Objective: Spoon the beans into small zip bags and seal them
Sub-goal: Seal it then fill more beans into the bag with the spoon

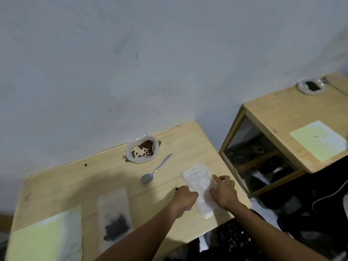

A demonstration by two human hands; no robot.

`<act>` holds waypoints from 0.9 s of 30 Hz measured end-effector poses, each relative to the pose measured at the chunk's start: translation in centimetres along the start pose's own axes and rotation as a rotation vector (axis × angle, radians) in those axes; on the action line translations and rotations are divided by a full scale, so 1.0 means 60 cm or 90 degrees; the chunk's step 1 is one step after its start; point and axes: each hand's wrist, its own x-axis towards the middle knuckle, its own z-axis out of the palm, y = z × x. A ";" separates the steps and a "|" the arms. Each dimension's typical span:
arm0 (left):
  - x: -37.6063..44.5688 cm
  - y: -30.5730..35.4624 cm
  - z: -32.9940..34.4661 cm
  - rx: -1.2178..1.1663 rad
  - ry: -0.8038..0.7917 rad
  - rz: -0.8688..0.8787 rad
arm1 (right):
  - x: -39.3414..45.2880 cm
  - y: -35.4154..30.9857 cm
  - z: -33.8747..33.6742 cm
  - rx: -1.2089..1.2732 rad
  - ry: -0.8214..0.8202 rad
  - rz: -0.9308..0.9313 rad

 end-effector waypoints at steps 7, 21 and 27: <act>-0.024 0.008 -0.033 0.095 0.201 0.217 | -0.010 -0.045 -0.024 0.276 0.154 -0.085; -0.116 0.011 -0.302 -0.044 0.389 0.451 | -0.040 -0.294 -0.132 0.615 -0.107 -0.322; -0.149 0.015 -0.343 0.052 0.620 0.403 | -0.053 -0.370 -0.120 0.473 -0.092 -0.417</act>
